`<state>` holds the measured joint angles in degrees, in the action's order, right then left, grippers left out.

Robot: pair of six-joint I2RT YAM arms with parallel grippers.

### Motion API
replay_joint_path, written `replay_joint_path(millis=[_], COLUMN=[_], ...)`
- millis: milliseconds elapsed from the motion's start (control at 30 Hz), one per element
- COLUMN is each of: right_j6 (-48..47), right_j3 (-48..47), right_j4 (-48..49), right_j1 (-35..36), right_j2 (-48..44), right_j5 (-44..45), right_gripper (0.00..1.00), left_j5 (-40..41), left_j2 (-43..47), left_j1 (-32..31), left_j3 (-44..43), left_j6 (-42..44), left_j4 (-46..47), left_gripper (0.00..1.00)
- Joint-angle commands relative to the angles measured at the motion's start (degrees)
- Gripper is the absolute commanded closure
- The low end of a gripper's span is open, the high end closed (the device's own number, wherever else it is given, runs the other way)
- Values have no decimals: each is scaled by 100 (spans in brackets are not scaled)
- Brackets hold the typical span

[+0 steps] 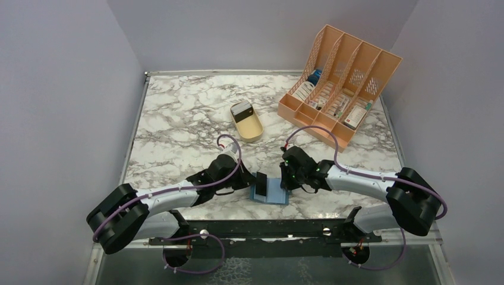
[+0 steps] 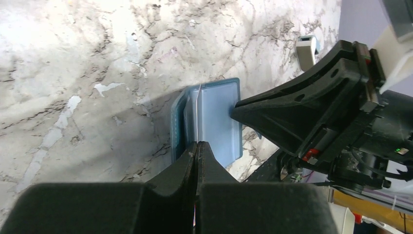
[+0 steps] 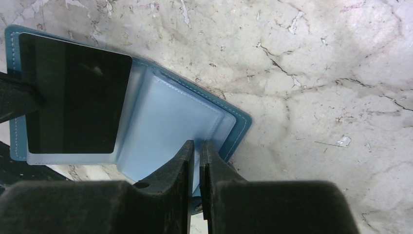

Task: Put the credit cards into the card holder
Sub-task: Insert the credit card into the card holder.

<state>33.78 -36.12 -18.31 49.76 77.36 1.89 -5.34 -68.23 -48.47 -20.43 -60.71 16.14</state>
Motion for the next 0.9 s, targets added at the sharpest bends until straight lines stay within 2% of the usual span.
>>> replay_joint_path(millis=[0, 267, 867], right_j6=[1, 12, 59], right_j3=[100, 114, 199], right_j4=[126, 135, 125], right_j1=[-10, -10, -10], right_j2=[2, -41, -169], right_j5=[37, 39, 80], right_gripper=[90, 90, 90], left_j5=[-296, -595, -573], left_j2=[-3, -281, -517], left_j1=[22, 39, 72], left_j3=[47, 46, 254], left_j6=[50, 79, 166], left_j4=[467, 761, 755], left_gripper=[100, 100, 100])
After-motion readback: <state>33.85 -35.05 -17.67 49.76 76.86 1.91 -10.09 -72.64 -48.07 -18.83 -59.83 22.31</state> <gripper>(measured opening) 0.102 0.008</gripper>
